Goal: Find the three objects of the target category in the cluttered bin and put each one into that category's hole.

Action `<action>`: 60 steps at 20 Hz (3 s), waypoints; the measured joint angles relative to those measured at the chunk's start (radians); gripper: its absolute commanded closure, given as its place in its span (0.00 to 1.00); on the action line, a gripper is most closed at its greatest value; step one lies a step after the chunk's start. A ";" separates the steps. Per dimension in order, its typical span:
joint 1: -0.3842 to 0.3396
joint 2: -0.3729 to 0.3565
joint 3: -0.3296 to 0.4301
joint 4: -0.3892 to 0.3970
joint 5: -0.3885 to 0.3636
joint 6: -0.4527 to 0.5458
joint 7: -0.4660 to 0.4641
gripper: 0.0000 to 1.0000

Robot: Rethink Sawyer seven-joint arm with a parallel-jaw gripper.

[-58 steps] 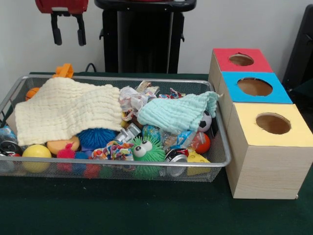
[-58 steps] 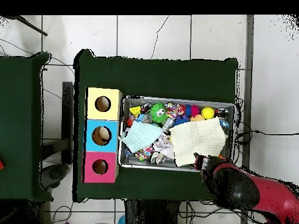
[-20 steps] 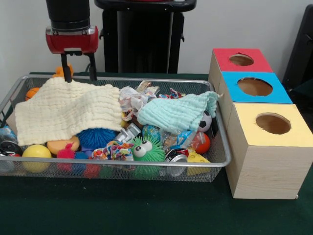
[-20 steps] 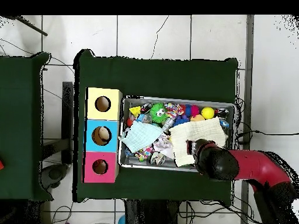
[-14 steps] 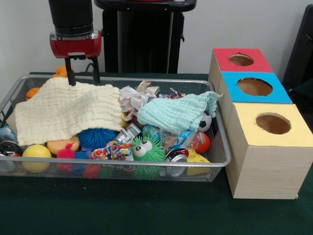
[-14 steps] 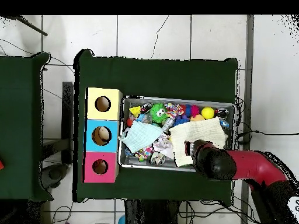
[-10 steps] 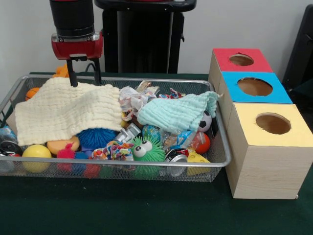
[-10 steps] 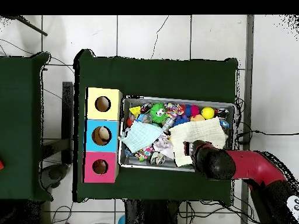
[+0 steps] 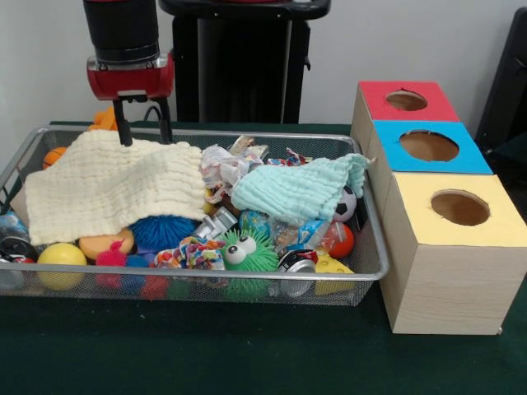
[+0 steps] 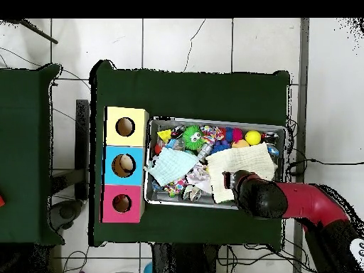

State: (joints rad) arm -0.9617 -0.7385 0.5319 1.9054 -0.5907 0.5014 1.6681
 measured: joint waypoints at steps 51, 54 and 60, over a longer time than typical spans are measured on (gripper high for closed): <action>0.073 0.165 -0.128 -0.044 -0.028 -0.048 0.000 0.00; 0.073 0.168 -0.131 -0.046 -0.028 -0.048 0.000 0.00; 0.073 0.169 -0.133 -0.051 -0.028 -0.048 0.000 1.00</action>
State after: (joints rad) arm -0.8883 -0.5700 0.3992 1.8542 -0.6190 0.4535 1.6681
